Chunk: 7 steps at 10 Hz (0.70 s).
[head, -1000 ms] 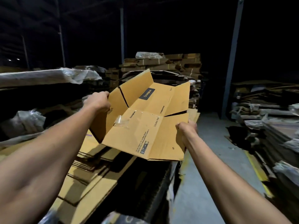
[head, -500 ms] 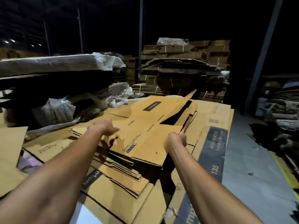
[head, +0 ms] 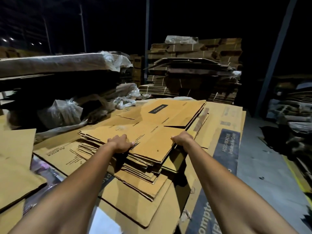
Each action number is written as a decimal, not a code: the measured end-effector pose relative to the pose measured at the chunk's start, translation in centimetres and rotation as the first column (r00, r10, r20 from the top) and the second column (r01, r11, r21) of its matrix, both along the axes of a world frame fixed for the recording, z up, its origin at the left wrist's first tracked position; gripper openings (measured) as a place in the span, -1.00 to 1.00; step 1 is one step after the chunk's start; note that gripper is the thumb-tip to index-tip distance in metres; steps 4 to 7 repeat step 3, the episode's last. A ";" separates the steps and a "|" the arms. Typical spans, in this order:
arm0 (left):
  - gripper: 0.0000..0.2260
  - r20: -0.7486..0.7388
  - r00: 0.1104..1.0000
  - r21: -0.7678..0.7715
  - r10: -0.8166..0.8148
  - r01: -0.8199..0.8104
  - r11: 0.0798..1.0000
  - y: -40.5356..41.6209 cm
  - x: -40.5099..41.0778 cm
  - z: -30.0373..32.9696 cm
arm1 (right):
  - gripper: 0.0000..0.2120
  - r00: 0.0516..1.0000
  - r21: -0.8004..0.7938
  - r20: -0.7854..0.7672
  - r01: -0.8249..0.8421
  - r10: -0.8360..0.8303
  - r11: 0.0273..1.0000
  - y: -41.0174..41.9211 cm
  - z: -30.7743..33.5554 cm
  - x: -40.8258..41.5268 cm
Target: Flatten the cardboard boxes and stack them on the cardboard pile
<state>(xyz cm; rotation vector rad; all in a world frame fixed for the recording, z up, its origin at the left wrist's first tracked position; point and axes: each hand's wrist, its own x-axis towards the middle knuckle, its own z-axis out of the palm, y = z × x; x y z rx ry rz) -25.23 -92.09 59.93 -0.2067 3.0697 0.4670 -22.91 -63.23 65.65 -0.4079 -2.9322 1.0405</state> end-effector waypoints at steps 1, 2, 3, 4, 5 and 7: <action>-0.37 0.004 1.000 0.015 -0.023 0.023 1.000 0.9 0.6 0.1 | -0.62 0.998 0.100 0.009 -0.070 0.070 0.993 0.9 -0.6 0.8; -0.40 0.035 0.996 0.053 -0.082 0.081 0.995 2.6 2.6 1.6 | -0.50 0.990 0.185 -0.080 -0.101 0.117 0.978 1.3 -1.6 2.7; -0.40 -0.014 0.995 0.054 -0.098 0.099 0.994 4.8 5.1 3.8 | -0.24 0.947 0.271 -0.259 -0.118 0.190 0.955 1.9 -1.4 4.8; -0.40 -0.014 0.995 0.054 -0.098 0.099 0.994 4.8 5.1 3.8 | -0.24 0.947 0.271 -0.259 -0.118 0.190 0.955 1.9 -1.4 4.8; -0.40 -0.014 0.995 0.054 -0.098 0.099 0.994 4.8 5.1 3.8 | -0.24 0.947 0.271 -0.259 -0.118 0.190 0.955 1.9 -1.4 4.8; -0.40 -0.014 0.995 0.054 -0.098 0.099 0.994 4.8 5.1 3.8 | -0.24 0.947 0.271 -0.259 -0.118 0.190 0.955 1.9 -1.4 4.8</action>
